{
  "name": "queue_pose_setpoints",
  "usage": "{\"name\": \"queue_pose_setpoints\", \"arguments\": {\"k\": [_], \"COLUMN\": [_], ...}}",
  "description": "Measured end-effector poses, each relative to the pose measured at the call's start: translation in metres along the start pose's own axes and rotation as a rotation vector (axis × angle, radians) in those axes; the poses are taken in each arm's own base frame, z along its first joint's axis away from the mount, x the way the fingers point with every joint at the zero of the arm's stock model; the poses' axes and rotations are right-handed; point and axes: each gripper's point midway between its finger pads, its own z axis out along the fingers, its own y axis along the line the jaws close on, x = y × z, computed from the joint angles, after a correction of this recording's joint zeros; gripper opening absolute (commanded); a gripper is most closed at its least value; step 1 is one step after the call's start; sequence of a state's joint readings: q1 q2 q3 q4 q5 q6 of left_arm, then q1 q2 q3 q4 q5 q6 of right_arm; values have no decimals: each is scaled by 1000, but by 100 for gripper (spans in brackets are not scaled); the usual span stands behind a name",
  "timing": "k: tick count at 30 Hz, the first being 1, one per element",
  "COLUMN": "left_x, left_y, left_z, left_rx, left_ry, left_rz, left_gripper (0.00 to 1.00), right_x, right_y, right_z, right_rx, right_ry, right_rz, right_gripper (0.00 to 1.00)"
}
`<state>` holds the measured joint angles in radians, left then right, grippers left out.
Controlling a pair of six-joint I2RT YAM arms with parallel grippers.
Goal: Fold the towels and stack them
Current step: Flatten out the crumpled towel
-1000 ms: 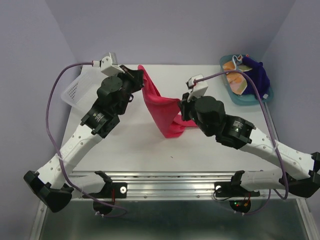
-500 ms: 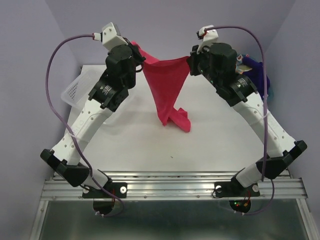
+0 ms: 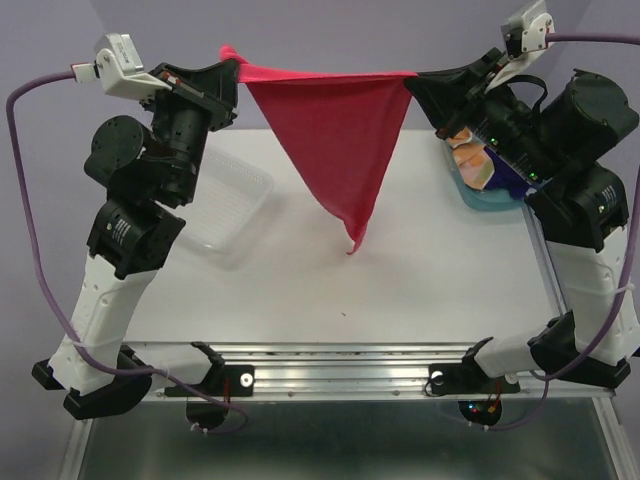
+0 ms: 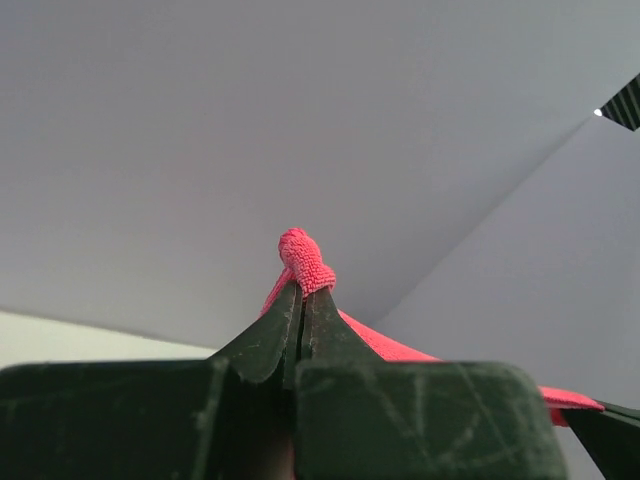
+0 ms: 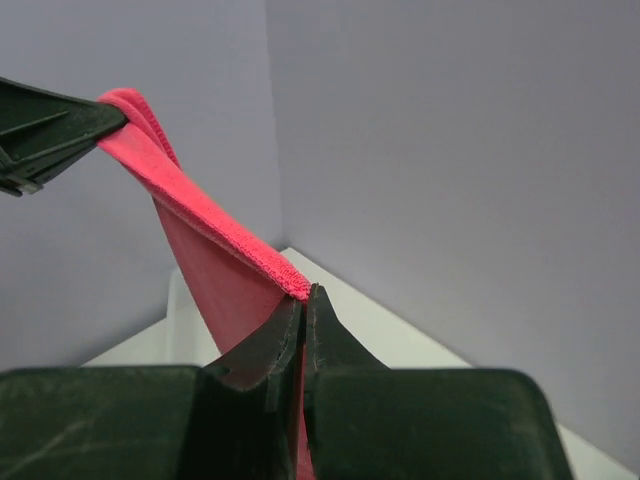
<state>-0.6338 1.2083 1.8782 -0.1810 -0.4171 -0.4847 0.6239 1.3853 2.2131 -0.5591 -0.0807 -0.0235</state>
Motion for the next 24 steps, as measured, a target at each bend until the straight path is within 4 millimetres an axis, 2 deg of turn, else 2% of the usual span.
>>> {"name": "queue_pose_setpoints", "arguments": {"k": [3,9,14,16,19,23,24], "left_x": [-10,-3,13,27,51,86,95], "left_y": [-11,-9,-1,8,29,66,74], "left_z": [-8,-6,8,22,53,100,108], "left_rx": [47,43,3,-43,-122,-187,-188], "left_ry": [-3,20,33,37,48,98,120], "left_rz": [-15,2,37,65,115,155,158], "left_gripper": [0,0,0,0,0,0,0], "right_x": [-5,5,19,33,67,119,126], "right_y": [6,-4,-34,-51,-78,-129,-135], "right_z": [-6,-4,12,23,44,80,83], "right_rx": [-29,23,184,269,378,486,493], "right_ry": [-4,31,46,64,121,189,200], "right_rz": [1,3,-35,-63,-104,-141,-143], "right_gripper": [1,1,1,1,1,1,1]}}
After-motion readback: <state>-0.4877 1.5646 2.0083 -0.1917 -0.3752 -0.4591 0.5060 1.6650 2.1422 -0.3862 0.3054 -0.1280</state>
